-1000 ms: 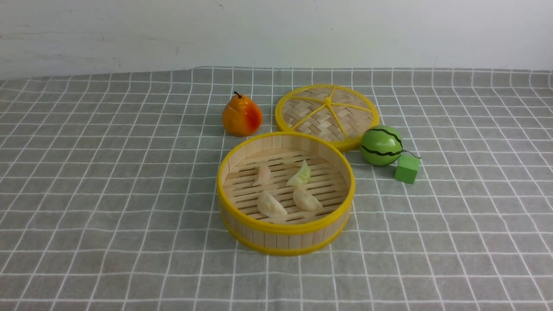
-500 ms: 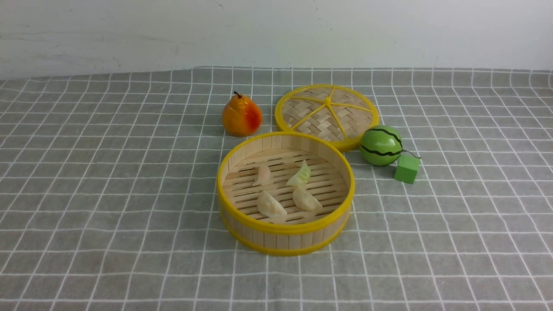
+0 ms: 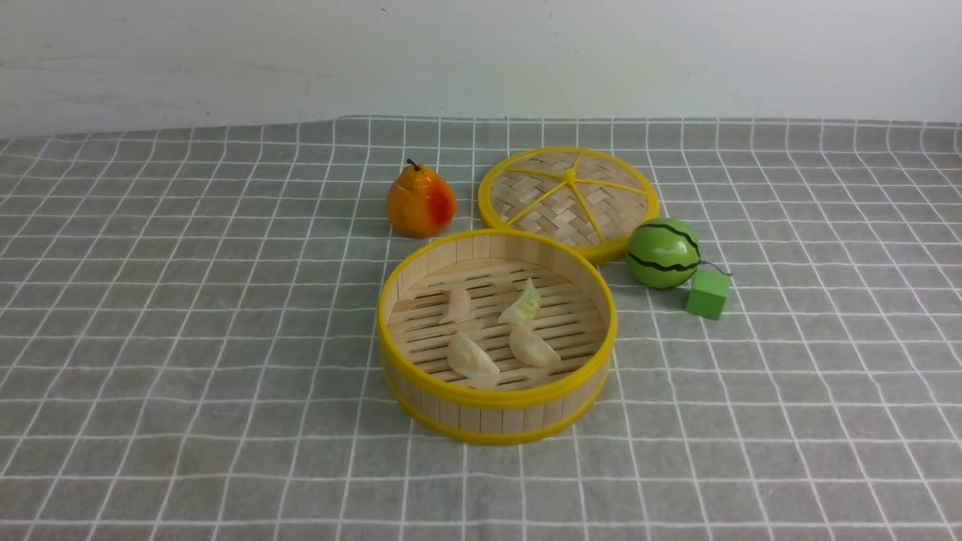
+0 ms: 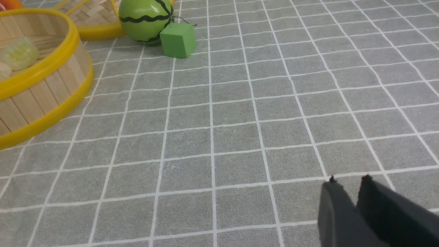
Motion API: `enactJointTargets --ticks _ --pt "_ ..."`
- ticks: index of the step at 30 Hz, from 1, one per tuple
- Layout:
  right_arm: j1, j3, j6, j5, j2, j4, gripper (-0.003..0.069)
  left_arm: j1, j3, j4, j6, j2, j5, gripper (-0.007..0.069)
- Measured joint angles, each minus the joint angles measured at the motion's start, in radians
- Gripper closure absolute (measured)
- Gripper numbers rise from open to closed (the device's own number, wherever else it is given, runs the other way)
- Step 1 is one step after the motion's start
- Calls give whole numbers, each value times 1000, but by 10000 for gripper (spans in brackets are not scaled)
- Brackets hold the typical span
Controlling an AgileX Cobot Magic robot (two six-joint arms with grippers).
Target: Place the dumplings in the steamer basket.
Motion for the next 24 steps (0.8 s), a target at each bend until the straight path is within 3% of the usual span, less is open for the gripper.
enactJointTargets --ticks 24 --pt "0 0 0 0 0 0 527 0 0 0 0 0 0 630"
